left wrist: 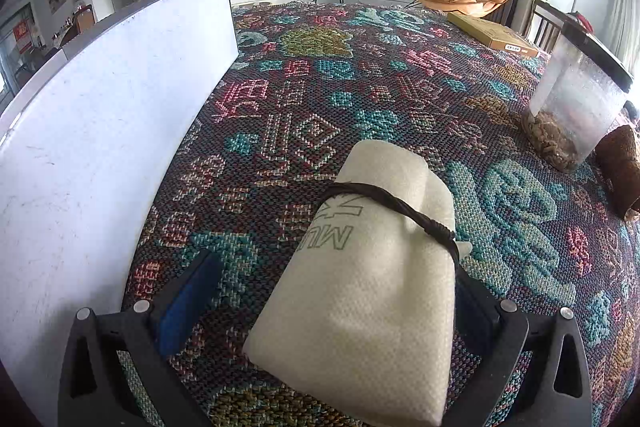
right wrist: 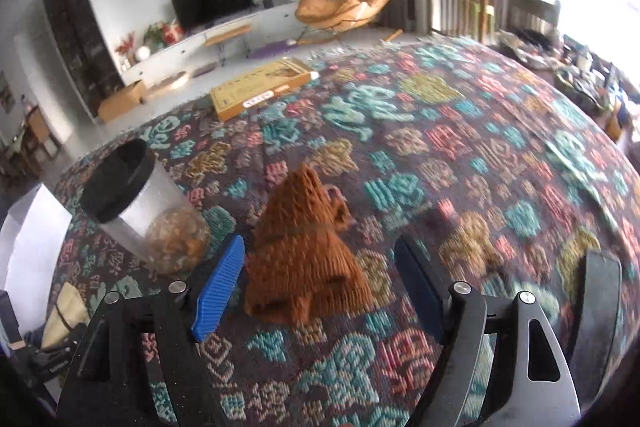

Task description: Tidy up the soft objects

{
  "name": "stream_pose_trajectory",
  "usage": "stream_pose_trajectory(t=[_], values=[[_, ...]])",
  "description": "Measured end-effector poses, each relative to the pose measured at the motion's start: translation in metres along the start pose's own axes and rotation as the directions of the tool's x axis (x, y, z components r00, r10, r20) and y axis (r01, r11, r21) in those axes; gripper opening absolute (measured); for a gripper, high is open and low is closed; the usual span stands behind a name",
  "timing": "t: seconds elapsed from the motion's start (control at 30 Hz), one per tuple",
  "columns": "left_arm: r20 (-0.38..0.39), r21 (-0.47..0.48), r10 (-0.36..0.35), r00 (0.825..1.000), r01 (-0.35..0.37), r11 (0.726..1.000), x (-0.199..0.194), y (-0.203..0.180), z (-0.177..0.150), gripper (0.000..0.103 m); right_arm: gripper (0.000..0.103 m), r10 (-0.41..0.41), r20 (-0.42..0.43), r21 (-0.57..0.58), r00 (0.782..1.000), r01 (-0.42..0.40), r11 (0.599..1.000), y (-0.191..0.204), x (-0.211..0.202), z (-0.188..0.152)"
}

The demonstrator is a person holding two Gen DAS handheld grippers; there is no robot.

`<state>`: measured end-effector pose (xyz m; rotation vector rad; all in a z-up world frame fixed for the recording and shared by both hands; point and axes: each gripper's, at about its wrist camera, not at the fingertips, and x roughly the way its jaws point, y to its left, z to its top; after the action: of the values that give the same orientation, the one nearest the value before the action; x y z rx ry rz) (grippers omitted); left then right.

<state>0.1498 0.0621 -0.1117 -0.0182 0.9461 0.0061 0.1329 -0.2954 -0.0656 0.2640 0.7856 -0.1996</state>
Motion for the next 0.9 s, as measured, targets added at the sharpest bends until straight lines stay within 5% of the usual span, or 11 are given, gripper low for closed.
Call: stream_pose_trajectory(t=[0.13, 0.3, 0.53, 0.9], values=[[0.000, 0.000, 0.000, 1.000, 0.000, 1.000, 0.000, 0.000, 0.000, 0.103, 0.081, 0.006, -0.140, 0.053, 0.990, 0.002, 0.999, -0.008, 0.003, -0.049], [0.000, 0.000, 0.000, 1.000, 0.000, 1.000, 0.000, 0.000, 0.000, 0.103, 0.081, -0.065, -0.156, -0.064, 0.986, 0.055, 0.996, 0.003, 0.012, -0.084], [0.000, 0.000, -0.001, 1.000, 0.001, 1.000, 0.000, 0.000, 0.000, 0.103, 0.093, -0.106, -0.145, -0.125, 0.984, 0.088, 0.988, 0.013, 0.021, -0.088], [0.000, 0.000, -0.001, 1.000, 0.001, 1.000, 0.000, 0.000, 0.000, 0.103, 0.094, -0.111, -0.141, -0.127, 0.984, 0.093, 0.988, 0.013, 0.025, -0.086]])
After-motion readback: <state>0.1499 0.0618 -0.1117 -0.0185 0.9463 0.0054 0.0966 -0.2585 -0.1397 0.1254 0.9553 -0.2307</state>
